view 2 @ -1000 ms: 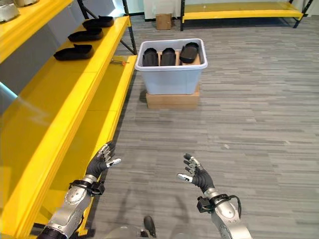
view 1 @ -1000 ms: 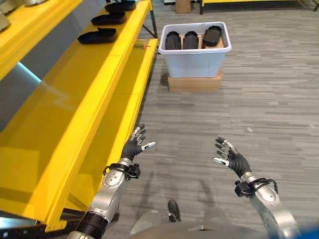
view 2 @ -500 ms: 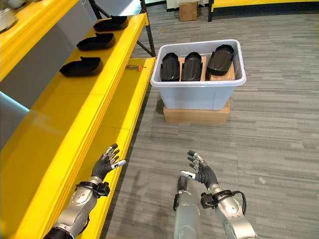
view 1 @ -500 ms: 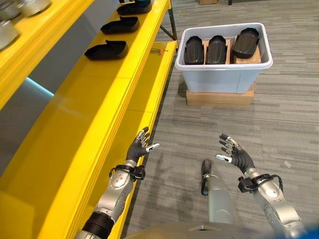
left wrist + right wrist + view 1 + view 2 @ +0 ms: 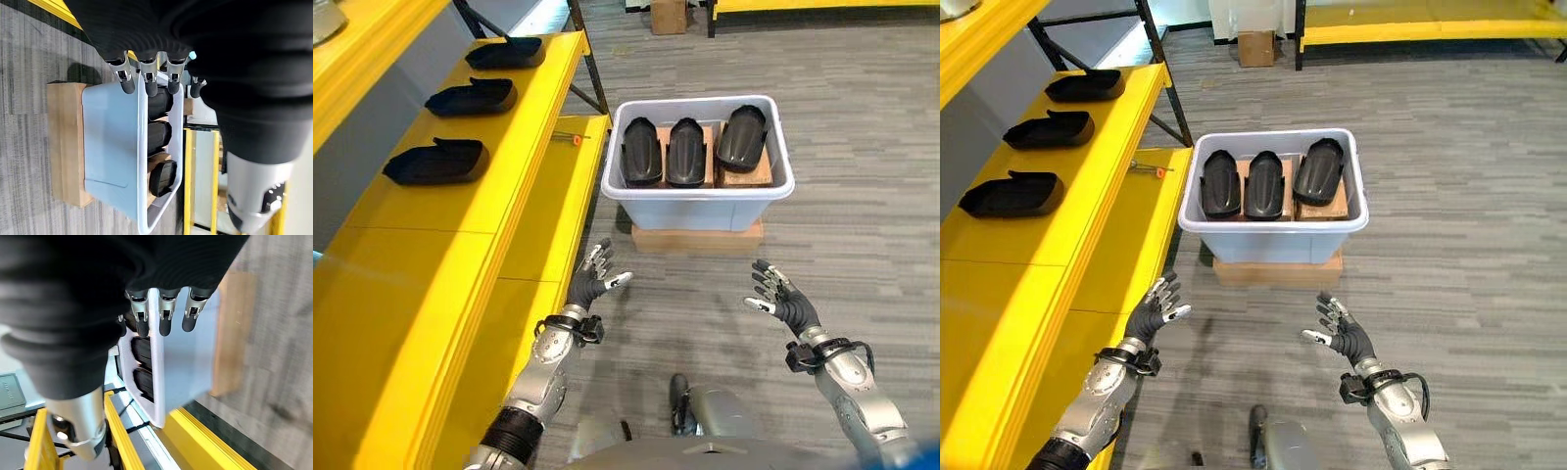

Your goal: Move parts from the plastic box to the shelf.

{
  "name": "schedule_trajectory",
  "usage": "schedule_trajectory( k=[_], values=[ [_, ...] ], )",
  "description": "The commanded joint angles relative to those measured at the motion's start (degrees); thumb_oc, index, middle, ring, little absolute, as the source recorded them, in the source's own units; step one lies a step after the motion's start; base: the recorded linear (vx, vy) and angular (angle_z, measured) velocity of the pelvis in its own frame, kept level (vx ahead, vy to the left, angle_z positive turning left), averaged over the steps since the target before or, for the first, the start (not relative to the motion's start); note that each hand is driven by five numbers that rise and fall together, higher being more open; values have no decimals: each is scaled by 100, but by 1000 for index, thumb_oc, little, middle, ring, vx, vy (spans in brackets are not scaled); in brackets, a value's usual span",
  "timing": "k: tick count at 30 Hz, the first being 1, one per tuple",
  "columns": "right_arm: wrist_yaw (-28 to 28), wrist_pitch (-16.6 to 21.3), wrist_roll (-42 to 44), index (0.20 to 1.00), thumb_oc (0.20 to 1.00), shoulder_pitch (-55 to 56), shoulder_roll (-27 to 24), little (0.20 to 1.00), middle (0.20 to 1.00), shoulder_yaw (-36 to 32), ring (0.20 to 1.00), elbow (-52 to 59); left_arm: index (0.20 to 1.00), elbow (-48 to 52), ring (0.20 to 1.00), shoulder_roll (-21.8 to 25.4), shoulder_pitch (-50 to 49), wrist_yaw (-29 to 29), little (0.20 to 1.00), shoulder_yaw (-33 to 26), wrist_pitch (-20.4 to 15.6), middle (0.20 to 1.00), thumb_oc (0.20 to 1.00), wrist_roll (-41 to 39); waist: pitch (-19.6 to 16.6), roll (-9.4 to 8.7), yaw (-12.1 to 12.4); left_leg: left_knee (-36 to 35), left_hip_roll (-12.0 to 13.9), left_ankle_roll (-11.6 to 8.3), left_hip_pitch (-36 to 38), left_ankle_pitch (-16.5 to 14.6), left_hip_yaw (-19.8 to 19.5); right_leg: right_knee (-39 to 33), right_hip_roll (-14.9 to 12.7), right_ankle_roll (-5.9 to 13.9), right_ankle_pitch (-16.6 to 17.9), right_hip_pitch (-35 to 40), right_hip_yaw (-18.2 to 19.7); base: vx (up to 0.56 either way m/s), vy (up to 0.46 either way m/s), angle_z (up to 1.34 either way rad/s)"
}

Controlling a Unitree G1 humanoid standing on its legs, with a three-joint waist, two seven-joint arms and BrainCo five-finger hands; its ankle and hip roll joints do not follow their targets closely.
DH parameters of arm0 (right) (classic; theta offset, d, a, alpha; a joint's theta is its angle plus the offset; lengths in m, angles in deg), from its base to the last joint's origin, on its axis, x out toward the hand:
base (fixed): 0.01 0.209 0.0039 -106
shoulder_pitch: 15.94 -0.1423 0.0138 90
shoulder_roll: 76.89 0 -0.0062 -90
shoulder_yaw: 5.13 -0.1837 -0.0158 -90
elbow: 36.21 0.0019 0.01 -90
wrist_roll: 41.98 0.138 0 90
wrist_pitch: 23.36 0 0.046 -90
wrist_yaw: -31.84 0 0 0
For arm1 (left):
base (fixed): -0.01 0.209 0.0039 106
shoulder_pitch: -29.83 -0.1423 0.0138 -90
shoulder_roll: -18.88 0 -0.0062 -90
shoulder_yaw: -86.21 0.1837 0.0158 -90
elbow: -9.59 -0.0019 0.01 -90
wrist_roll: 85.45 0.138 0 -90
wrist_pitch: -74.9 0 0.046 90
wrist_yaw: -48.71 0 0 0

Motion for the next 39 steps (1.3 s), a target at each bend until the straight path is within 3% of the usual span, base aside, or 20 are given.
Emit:
schedule_trajectory(
  k=[1, 2, 4, 7, 17, 22, 24, 27, 28, 30, 33, 34, 35, 36, 39],
  values=[
    [4, 339, 34, 1000, 1000, 201, -346, 1000, 1000, -47, 1000, 363, 1000, 295, 1000, -27, -43, 5, 1000, -124, -253, 1000, 1000, 33, -98, 381, -73, -2354, 553, -306, 629, 610, 17, -256, -468, 1029, 641, -119, 288, 424, 178, -61],
    [30, 358, -3, 1000, 1000, 201, -311, 1000, 1000, 3, 1000, 315, 1000, 253, 1000, -27, -75, 20, 1000, -144, -271, 1000, 1000, 92, -136, 487, -14, -3472, 644, -426, 732, 970, -80, -306, -369, 1086, 550, 43, 310, 318, 132, -80],
    [45, 340, -3, 1000, 1000, 219, -307, 1000, 1000, -8, 1000, 343, 1000, 263, 1000, -34, -69, 22, 1000, -156, -283, 1000, 1000, 123, -140, 482, -14, -3694, 630, -468, 842, 1116, -55, -339, -392, 1111, 520, 165, 296, 224, 65, -110],
    [144, 275, 16, 1000, 1000, 247, -217, 1000, 1000, 40, 1000, 237, 1000, 236, 1000, -14, -57, -30, 1000, -152, -281, 1000, 1000, 138, -260, 524, -34, -3856, 362, -361, 1085, 865, -226, -290, -412, 1170, 419, 252, 342, 231, 86, -59],
    [355, 182, -128, 1000, 1000, 197, -141, 1000, 1000, 191, 1000, 264, 1000, 251, 1000, 62, -76, -42, 1000, -193, -270, 1000, 1000, 188, -596, 522, -8, -3903, -54, -95, 1506, 368, 104, -425, -709, 1392, 461, 348, 464, 175, 73, 15],
    [387, 155, -210, 1000, 1000, 123, -111, 1000, 1000, 271, 1000, 254, 1000, 279, 1000, 82, -94, -42, 1000, -210, -234, 1000, 1000, 192, -582, 571, 14, -3852, -198, 89, 1634, 105, 66, 278, -749, 1503, 366, 155, 506, 88, 40, 1],
    [389, 155, -252, 1000, 1000, 87, -80, 1000, 1000, 309, 1000, 241, 1000, 278, 1000, 93, -96, -14, 1000, -219, -227, 1000, 1000, 199, -528, 605, 0, -3876, -245, 166, 1712, 59, 18, 873, -762, 1643, 598, -114, 509, 23, 28, -4],
    [359, 143, -343, 1000, 1000, 32, -53, 1000, 1000, 363, 1000, 234, 1000, 281, 1000, 109, -82, 32, 1000, -221, -229, 1000, 1000, 186, -378, 675, -50, -3987, -304, 303, 1901, 33, -22, 1969, -812, 1926, 1279, -683, 530, 14, 34, 0],
    [365, 141, -357, 1000, 1000, 15, -55, 1000, 1000, 373, 1000, 250, 1000, 277, 1000, 122, -63, 39, 1000, -212, -229, 1000, 1000, 178, -326, 717, -85, -4006, -277, 311, 1941, 48, -41, 2319, -772, 1947, 1281, -870, 573, 75, 8, 5],
    [360, 146, -395, 1000, 1000, 38, -35, 1000, 1000, 373, 1000, 291, 1000, 258, 1000, 139, -63, 26, 1000, -203, -228, 1000, 1000, 184, -289, 767, -122, -4037, -266, 316, 2045, 7, -69, 2334, -901, 1843, 1203, -1034, 524, 96, -22, 14],
    [272, 193, -351, 1000, 1000, 64, 2, 1000, 1000, 346, 1000, 317, 1000, 255, 1000, 183, -32, 24, 1000, -222, -221, 1000, 1000, 122, -343, 833, -69, -3999, -130, 167, 2078, -120, -27, 1252, -1837, 1658, 1146, -1019, 103, 114, -149, 26],
    [271, 188, -362, 1000, 1000, 66, 8, 1000, 1000, 348, 1000, 326, 1000, 245, 1000, 180, -40, 30, 1000, -239, -227, 1000, 1000, 100, -355, 795, -105, -3983, -105, 99, 2118, -151, -39, 808, -2011, 1698, 1341, -1029, 128, 202, -330, 36],
    [256, 176, -399, 1000, 1000, 51, 17, 1000, 1000, 366, 1000, 258, 1000, 184, 1000, 182, -31, 74, 1000, -241, -260, 1000, 1000, 96, -398, 675, -149, -3953, -45, -54, 2210, -217, -66, -153, -2154, 1860, 1607, -805, 272, 234, -410, 35],
    [273, 149, -400, 1000, 1000, 18, 3, 1000, 1000, 380, 1000, 259, 1000, 163, 1000, 183, -58, 65, 1000, -276, -260, 1000, 1000, 108, -453, 565, -131, -3948, 36, -149, 2288, -168, -51, -283, -2082, 1994, 1694, -714, 413, 219, -403, 50],
    [300, 171, -342, 1000, 1000, 38, -74, 1000, 1000, 378, 1000, 273, 1000, 186, 1000, 123, -172, -3, 1000, -321, -262, 1000, 1000, 97, -644, 538, 9, -4069, 331, -391, 2315, 181, -19, -767, -1815, 1968, 1578, -357, 58, 145, -312, -10]
  ],
)
